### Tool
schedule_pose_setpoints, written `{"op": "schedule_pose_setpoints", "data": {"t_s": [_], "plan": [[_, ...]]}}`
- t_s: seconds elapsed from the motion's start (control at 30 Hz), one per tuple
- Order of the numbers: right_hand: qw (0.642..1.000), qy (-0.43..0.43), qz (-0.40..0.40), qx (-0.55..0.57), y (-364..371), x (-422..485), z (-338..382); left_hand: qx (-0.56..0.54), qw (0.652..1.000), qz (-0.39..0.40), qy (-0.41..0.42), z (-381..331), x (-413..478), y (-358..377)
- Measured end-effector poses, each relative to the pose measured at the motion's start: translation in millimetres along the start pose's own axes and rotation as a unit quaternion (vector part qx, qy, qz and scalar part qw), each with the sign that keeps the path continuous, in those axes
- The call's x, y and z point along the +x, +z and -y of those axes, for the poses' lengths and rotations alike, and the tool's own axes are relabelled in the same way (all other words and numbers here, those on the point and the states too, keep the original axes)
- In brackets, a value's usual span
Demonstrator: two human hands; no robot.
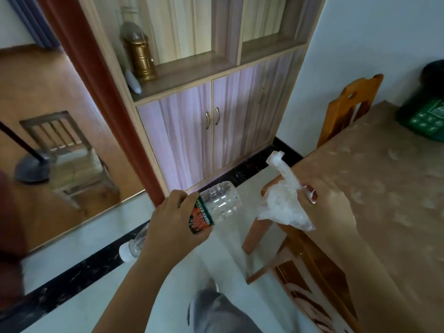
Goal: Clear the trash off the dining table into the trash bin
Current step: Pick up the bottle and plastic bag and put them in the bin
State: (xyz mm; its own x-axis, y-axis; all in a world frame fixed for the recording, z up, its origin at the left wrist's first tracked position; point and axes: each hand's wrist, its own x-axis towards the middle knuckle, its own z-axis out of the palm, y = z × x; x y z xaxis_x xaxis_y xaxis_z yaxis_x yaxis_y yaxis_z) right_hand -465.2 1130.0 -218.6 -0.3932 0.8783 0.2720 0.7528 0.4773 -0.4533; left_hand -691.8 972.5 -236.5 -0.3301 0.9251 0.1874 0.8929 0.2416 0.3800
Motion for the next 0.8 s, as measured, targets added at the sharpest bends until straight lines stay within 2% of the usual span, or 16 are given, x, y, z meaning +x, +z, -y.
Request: {"op": "schedule_pose_setpoints", "data": {"t_s": [0.07, 0.17, 0.3, 0.4, 0.53, 0.67, 0.73, 0.8], "plan": [[1.000, -0.009, 0.024, 0.010, 15, 32, 6, 0.008, 1.000, 0.009, -0.014, 14, 30, -2], [1.000, -0.026, 0.014, 0.006, 33, 75, 15, 0.009, 0.999, 0.026, -0.017, 26, 75, -5], [1.000, -0.024, -0.008, 0.010, 51, 126, 11, 0.018, 0.999, 0.034, 0.018, 33, 145, -5], [1.000, 0.023, -0.014, 0.006, 54, 157, 0, 0.011, 0.998, 0.037, 0.044, 32, 195, 1], [0.999, 0.013, -0.039, -0.029, 50, 186, -13, -0.026, 0.993, 0.057, 0.095, 25, 265, 22], [0.984, 0.162, -0.070, -0.009, 56, 221, -36, -0.037, 0.978, 0.090, 0.185, 17, 336, 49], [0.985, 0.149, -0.084, -0.029, 57, 243, -43, -0.033, 0.967, 0.106, 0.228, 16, 376, 61], [0.975, 0.182, -0.114, -0.051, 59, 267, -48, -0.044, 0.958, 0.112, 0.260, 12, 421, 69]]}}
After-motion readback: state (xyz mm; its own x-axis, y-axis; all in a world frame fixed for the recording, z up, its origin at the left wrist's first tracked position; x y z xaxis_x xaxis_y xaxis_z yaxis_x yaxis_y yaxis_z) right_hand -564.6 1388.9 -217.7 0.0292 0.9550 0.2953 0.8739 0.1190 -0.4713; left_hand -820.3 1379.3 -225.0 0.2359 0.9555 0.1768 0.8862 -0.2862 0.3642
